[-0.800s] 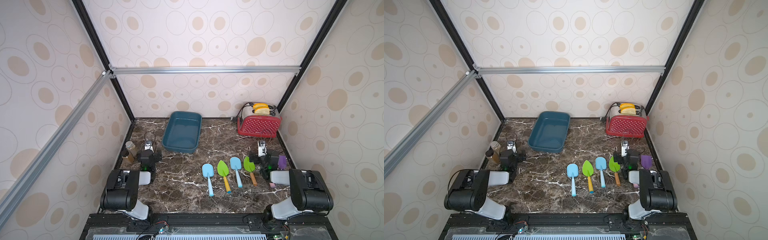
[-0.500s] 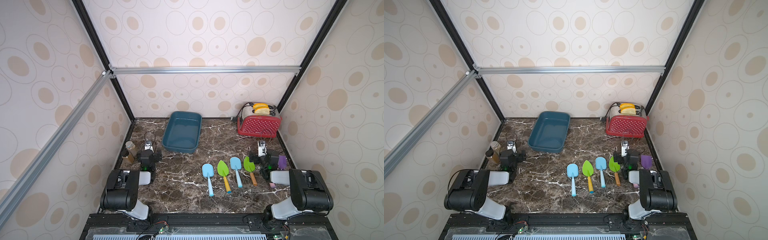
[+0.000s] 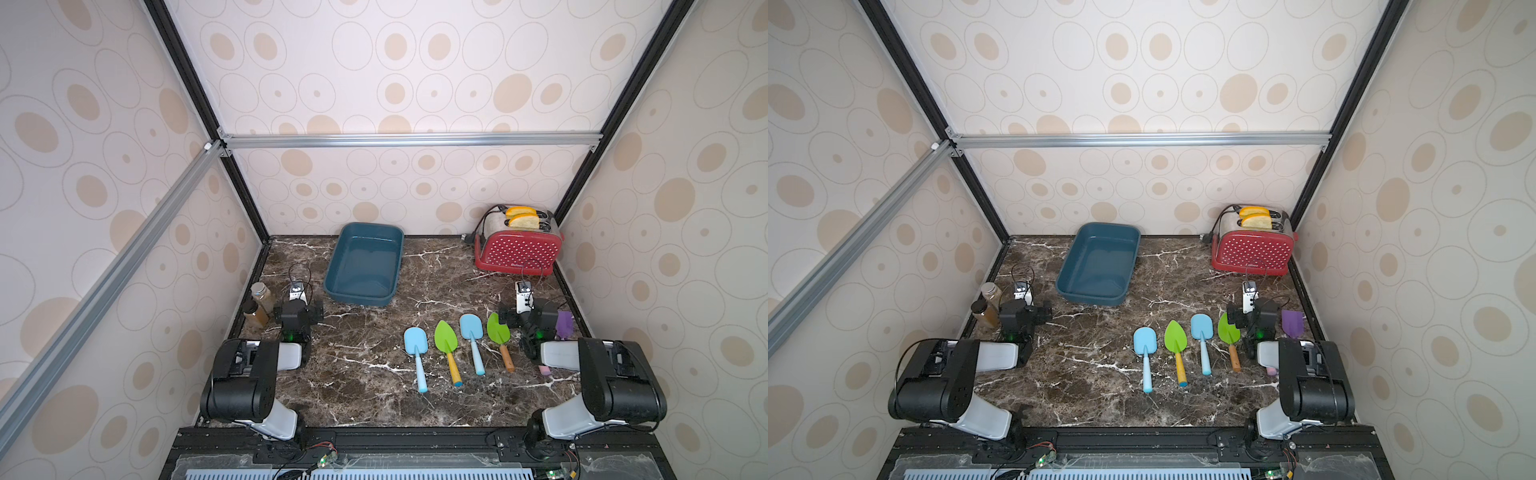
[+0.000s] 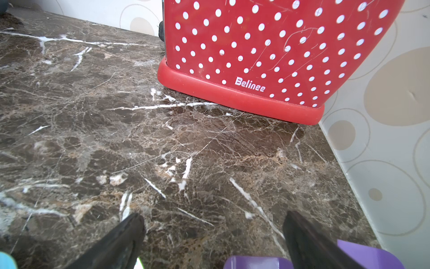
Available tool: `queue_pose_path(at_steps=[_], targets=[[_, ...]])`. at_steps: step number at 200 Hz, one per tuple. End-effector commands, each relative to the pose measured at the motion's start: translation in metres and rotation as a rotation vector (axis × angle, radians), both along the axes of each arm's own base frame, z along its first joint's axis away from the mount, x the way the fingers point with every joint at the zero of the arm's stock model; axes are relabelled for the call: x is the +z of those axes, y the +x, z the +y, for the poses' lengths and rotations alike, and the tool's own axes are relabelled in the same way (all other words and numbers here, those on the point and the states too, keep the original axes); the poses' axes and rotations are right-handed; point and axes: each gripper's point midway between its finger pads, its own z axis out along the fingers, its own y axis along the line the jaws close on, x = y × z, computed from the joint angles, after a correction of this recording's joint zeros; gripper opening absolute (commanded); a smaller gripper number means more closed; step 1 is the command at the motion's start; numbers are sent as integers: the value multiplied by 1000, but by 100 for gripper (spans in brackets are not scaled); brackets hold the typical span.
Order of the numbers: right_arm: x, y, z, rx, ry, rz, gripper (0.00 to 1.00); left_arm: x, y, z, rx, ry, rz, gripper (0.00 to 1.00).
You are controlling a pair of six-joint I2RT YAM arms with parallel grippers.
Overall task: Put the shovel into the storage box
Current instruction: Move the storage box to the center of the board.
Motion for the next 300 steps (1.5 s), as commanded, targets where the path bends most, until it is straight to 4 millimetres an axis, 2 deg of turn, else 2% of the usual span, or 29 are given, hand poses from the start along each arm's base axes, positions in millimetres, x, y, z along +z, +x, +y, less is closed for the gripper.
queue_pose_path(at_steps=[1,84,102,124,139,160,171,174,177,182,196,209,229,250,267,300], targets=[[1,5,1,8,10,0,100,4,8,0,-11,-10,-6,99],[1,4,1,9,6,1,100,5,8,0,-13,-13,-8,99],[10,6,4,21,-7,-19,100,14,8,-1,-17,-8,-12,96],[30,3,3,-15,-52,13,100,51,-2,5,24,-6,-32,96],[61,2,6,-68,-103,-35,100,80,-9,6,53,-69,-93,96],[123,1,37,-15,-56,-125,100,131,-8,-4,31,-149,-161,94],[148,0,53,19,-80,-128,100,156,-2,-7,35,-192,-170,94],[153,0,54,21,-85,-125,100,162,0,-9,29,-202,-167,94],[158,-2,65,49,-85,-121,100,167,3,-11,21,-211,-163,94],[165,-3,72,62,-77,-114,100,175,8,-14,7,-226,-158,94],[172,-9,83,87,-14,-61,100,187,28,-24,-35,-251,-99,95],[171,-16,87,89,45,-19,99,183,52,-33,-79,-248,33,95],[160,-29,94,118,77,39,96,149,87,-47,-144,-257,263,89],[152,-44,98,126,72,77,95,116,116,-62,-210,-297,405,81],[148,-55,101,142,59,100,95,88,133,-71,-239,-333,477,78],[139,-63,108,160,24,126,95,55,151,-82,-270,-382,536,74]])
